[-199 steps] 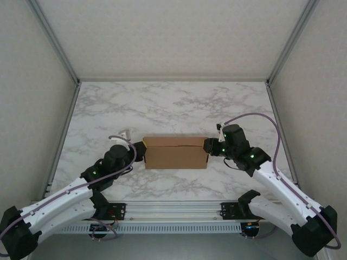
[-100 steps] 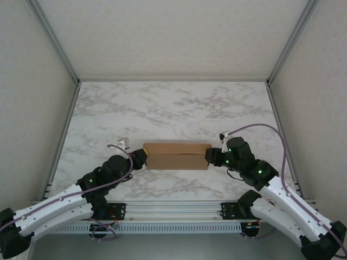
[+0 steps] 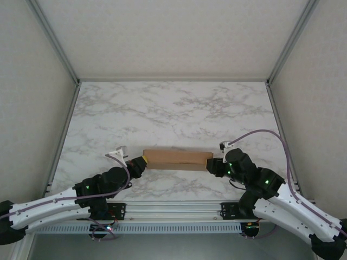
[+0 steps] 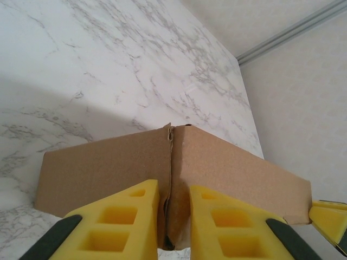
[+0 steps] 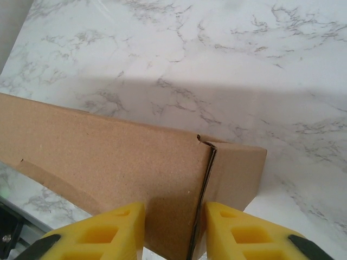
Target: Fold the paper box
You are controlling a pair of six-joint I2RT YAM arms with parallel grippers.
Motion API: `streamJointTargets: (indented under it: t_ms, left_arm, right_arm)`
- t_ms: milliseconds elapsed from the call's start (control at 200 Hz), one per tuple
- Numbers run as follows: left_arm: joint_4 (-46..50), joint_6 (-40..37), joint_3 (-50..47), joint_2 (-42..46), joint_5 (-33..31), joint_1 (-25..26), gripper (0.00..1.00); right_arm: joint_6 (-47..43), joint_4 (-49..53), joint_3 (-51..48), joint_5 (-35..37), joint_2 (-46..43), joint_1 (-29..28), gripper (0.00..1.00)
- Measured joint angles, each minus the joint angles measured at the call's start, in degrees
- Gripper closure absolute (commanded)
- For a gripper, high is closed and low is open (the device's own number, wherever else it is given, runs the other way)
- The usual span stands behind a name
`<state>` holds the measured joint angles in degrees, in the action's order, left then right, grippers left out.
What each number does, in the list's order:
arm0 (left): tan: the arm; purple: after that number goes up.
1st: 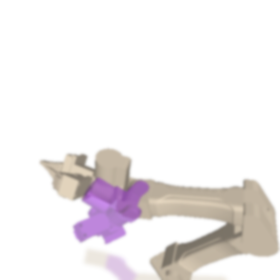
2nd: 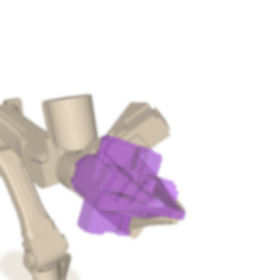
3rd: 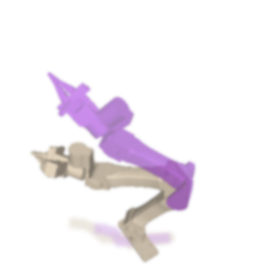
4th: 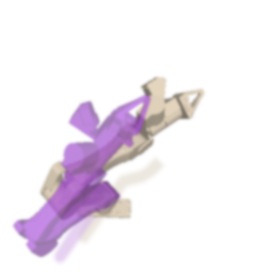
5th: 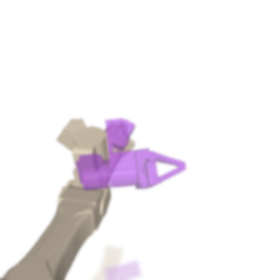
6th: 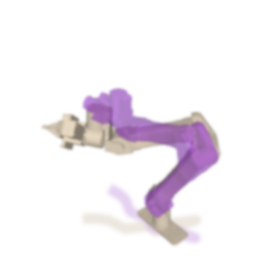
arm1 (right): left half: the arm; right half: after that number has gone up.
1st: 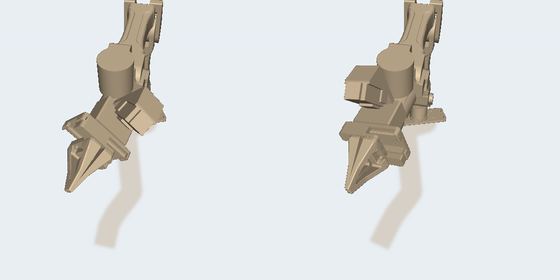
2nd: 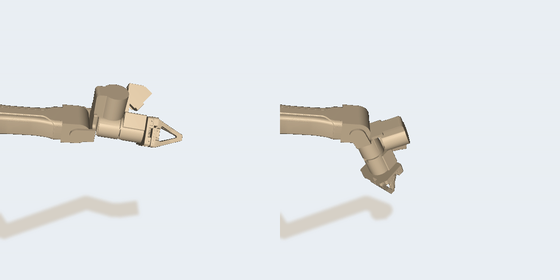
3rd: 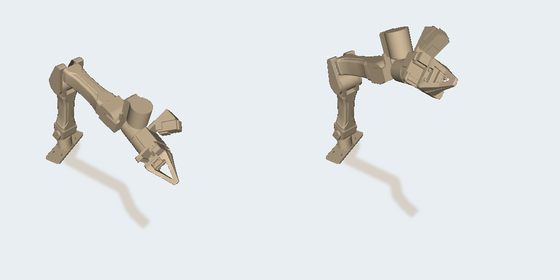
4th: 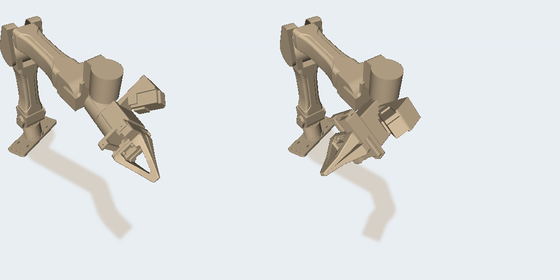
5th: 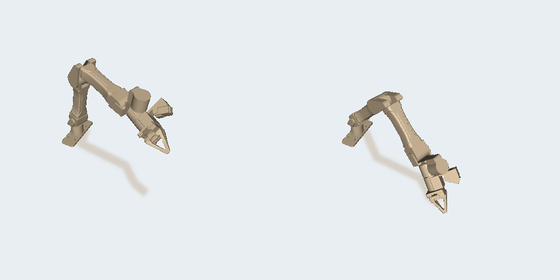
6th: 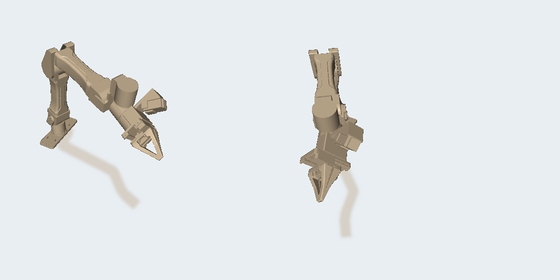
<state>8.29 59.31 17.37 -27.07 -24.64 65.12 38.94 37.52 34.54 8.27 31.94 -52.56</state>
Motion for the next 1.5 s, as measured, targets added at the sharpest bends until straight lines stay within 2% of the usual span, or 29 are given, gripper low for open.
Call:
streamJointTargets:
  t_ms: [300, 581, 736, 936, 1046, 1101, 1197, 1267, 1502]
  left_arm:
    - [-0.09, 5.62, -1.14, 0.74, -4.96, 3.89, 0.85]
    - [3.19, 7.37, -0.44, 1.75, -6.01, 7.8, 0.84]
    - [6.01, 7.54, 0.33, 1.29, -4.24, 8.79, 0.84]
    - [11.06, 10.08, -2.56, -0.76, 2.27, 12.57, 0.84]
    - [12.0, 11.47, -3.67, -1.22, 3.8, 13.35, 0.79]
    - [11.8, 11.58, -3.67, -2.01, 3.65, 13.33, 0.74]
    - [11.23, 11.04, -3.56, -4.59, 3.43, 12.52, 0.59]
    - [11.28, 9.88, -2.73, -7.17, 3.19, 11.63, 0.51]
    - [11.17, 5.95, 1.9, -10.36, 3.3, 8.37, 0.39]
  right_arm:
    - [4.02, -0.07, -0.74, 6.29, -0.55, -5.31, 0.68]
    - [5.44, 3.76, -0.55, 6.56, -2.84, -7.34, 0.68]
    - [5.68, 7.21, -0.15, 4.74, -3.39, -8.02, 0.68]
    - [7.98, 14.14, -1.9, 0.76, -2.75, -11.52, 0.68]
    - [9.42, 14.29, -1.97, 0.2, -1.53, -12.63, 0.67]
    - [10.08, 14.01, -1.99, 0.28, 0.02, -12.72, 0.62]
    - [11.39, 12.96, -1.99, 1.18, 3.98, -12.74, 0.52]
    - [12.28, 13.03, -1.86, 2.51, 6.27, -12.74, 0.45]
    - [13.42, 13.73, -0.31, 4.11, 7.34, -12.57, 0.44]
